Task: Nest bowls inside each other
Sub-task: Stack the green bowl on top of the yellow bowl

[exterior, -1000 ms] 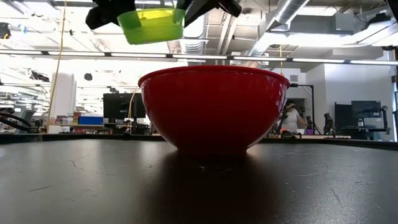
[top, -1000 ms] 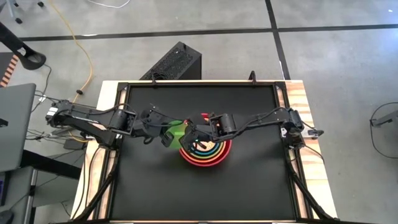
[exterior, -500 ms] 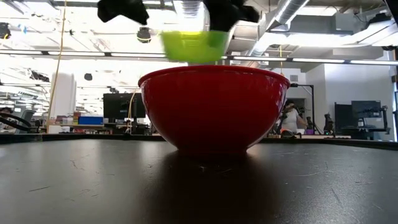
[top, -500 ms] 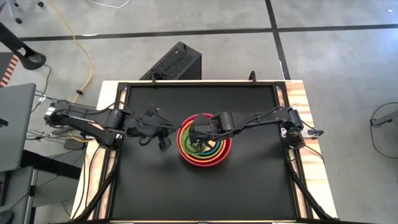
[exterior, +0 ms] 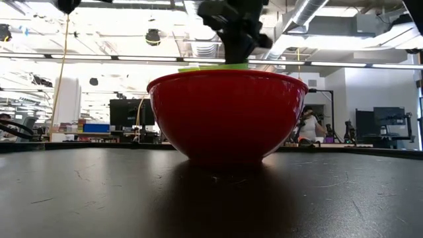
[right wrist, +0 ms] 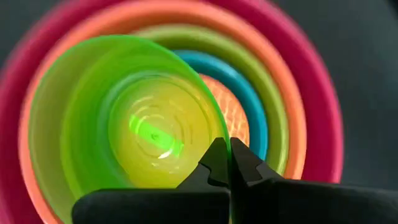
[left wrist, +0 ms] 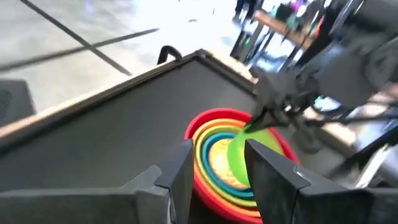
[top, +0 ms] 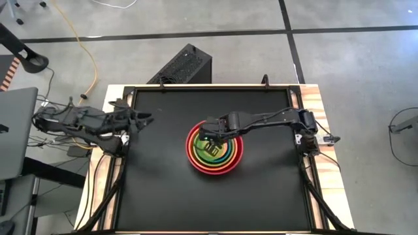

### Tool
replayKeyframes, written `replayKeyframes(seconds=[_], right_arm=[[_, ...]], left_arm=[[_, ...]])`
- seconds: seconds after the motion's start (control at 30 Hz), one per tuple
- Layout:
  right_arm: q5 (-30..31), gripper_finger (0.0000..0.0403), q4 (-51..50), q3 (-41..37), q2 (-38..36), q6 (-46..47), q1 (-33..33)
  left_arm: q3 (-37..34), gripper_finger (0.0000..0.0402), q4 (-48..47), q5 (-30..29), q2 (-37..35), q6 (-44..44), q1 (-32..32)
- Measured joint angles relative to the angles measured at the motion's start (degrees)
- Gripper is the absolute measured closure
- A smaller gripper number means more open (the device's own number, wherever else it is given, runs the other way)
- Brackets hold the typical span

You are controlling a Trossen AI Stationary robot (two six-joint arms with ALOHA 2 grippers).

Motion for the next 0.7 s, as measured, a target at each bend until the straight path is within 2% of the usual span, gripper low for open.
replayKeyframes(seconds=[0.13,0.23,0.4,0.5,0.7], right_arm=[[-3.54,0.0402,3.45,-6.23,-3.46,-1.87,-2.97],[-7.72,0.0402,13.33,-15.08,-9.45,-2.28,-5.54],[-16.14,0.0403,28.96,-29.00,-16.70,1.99,-8.69],[-16.36,0.0403,30.85,-32.77,-17.48,4.03,-8.67],[-16.38,0.0403,32.73,-34.83,-16.48,5.64,-8.30]], left_arm=[[-8.84,0.0274,6.34,1.51,-7.46,-4.81,-1.18],[-15.41,0.0277,13.87,2.09,-10.36,-6.47,-2.00],[-24.09,0.0283,24.72,3.32,-10.77,-7.43,-2.66],[-26.38,0.0285,27.02,4.27,-10.50,-7.94,-2.65],[-26.98,0.0285,26.91,4.51,-10.52,-7.95,-2.64]])
